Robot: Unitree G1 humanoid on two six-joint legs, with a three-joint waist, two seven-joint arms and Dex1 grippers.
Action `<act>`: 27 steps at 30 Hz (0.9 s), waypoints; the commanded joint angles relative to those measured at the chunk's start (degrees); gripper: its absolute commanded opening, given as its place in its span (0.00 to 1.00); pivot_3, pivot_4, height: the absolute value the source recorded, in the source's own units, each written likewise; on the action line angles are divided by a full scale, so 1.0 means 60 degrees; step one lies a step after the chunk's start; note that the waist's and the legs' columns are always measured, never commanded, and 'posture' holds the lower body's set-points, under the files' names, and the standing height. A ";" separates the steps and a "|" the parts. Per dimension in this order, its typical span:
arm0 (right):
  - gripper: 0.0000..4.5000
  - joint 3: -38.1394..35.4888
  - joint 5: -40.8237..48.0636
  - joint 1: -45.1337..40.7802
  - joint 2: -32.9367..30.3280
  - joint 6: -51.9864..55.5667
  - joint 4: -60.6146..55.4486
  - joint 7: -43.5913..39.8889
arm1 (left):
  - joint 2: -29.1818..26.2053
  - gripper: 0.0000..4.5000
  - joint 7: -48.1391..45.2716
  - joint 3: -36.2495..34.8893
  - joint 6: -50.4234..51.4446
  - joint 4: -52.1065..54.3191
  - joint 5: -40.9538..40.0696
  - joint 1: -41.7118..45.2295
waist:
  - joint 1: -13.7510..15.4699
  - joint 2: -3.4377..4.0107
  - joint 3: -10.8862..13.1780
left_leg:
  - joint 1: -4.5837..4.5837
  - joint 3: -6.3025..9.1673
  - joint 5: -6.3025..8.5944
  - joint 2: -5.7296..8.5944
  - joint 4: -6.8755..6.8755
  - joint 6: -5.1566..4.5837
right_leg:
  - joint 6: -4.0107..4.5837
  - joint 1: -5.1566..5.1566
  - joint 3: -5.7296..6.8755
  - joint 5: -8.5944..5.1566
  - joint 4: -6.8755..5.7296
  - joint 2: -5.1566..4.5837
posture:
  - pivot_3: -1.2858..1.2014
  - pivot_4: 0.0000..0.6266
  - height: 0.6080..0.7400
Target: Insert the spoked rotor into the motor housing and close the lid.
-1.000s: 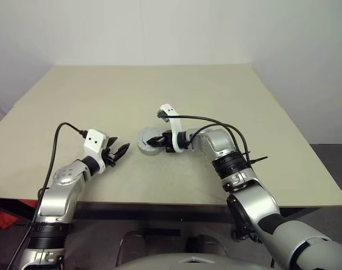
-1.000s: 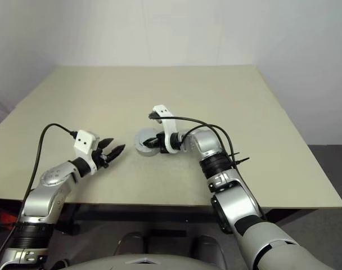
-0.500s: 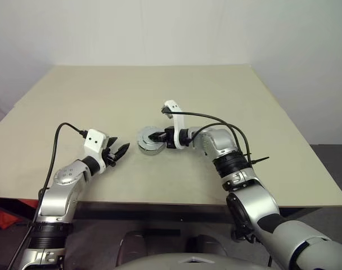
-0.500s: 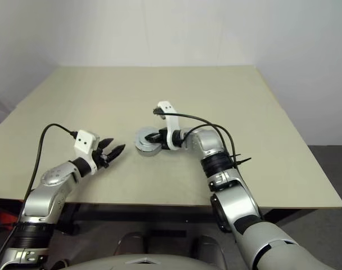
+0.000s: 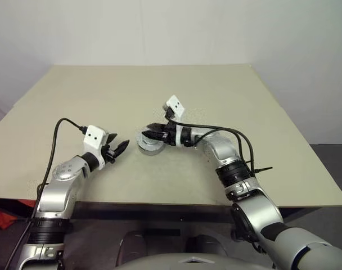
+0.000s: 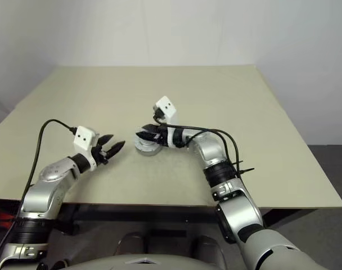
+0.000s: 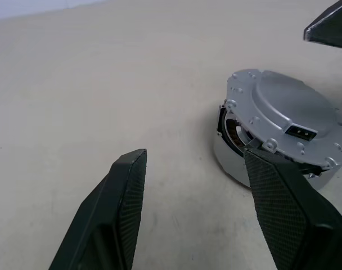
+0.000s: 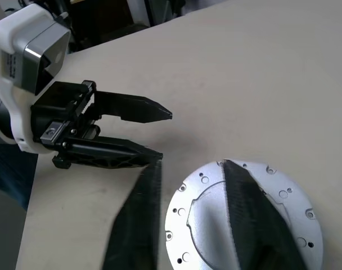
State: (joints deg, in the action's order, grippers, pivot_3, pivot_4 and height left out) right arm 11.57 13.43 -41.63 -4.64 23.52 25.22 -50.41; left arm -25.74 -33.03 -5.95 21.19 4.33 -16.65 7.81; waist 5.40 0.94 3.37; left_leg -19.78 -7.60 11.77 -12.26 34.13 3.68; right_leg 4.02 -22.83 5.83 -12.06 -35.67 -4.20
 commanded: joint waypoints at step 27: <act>0.99 -0.0368 -0.0904 -0.1036 0.0952 -0.2867 0.3663 0.0654 | -0.0505 0.64 -0.0836 -0.0634 0.0841 0.1119 -0.1289 -0.0131 | -0.0056 0.0001 0.0001 | 0.0001 -0.0003 0.0023 -0.0014 0.0000 -0.0040 | 0.0055 -0.0002 -0.0001 0.0030 -0.0002 0.0000 | 0.52 0.00 1.00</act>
State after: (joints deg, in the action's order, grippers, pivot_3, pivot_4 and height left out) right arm 10.52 8.11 -45.95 0.60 8.10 47.30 -46.85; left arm -27.76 -37.57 -8.07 26.10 8.42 -23.11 6.78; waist 5.06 0.95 3.37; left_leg -19.77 -7.62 11.91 -12.34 34.13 3.44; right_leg 4.36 -22.86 5.83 -11.88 -35.68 -4.20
